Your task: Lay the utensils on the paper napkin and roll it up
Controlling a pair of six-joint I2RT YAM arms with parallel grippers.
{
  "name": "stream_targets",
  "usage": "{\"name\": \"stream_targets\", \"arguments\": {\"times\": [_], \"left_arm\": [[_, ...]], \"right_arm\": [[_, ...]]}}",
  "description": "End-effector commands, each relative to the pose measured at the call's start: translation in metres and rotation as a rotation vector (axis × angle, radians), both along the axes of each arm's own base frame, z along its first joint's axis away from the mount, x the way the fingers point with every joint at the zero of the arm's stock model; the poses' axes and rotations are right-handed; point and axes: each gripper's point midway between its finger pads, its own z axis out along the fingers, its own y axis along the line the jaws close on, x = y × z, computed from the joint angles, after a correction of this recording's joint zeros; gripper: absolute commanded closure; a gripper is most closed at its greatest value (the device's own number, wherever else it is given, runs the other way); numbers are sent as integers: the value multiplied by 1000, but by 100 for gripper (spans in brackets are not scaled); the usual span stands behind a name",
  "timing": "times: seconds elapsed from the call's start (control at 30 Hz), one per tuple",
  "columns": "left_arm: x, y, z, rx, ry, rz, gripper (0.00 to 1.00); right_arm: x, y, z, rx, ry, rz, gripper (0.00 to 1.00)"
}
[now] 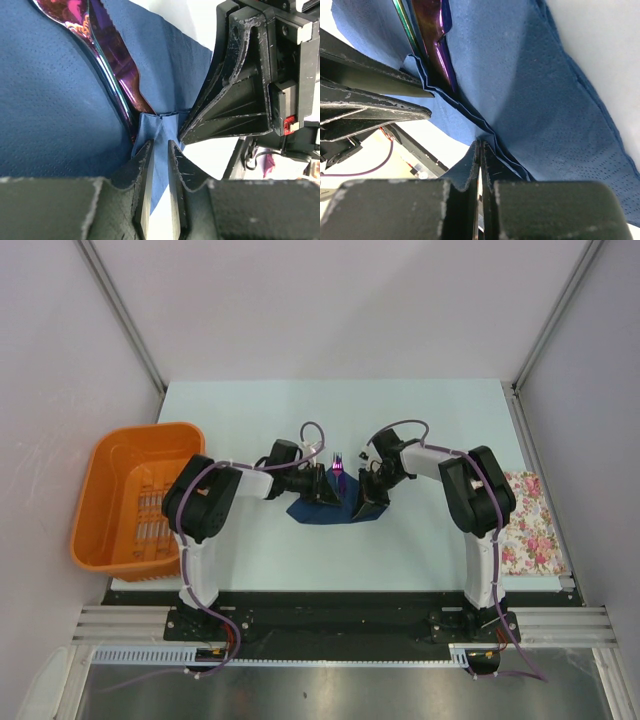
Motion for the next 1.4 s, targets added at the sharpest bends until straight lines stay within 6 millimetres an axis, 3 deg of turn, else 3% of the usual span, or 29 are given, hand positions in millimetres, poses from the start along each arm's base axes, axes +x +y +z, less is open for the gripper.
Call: {"name": "stream_targets", "arguments": {"times": [0.0, 0.23, 0.43, 0.73, 1.37], "left_arm": [[13, -1, 8, -33, -23, 14, 78], [17, 2, 15, -42, -30, 22, 78], [17, 0, 22, -61, -41, 15, 78], [21, -6, 34, -116, -49, 19, 77], [25, -16, 11, -144, 20, 48, 77]], "right_arm": [[17, -4, 2, -26, -55, -7, 98], [29, 10, 19, 29, -86, -22, 97], [28, 19, 8, 25, -74, -9, 98], [27, 13, -14, -30, -55, -12, 99], [32, 15, -4, -12, -63, -9, 98]]}}
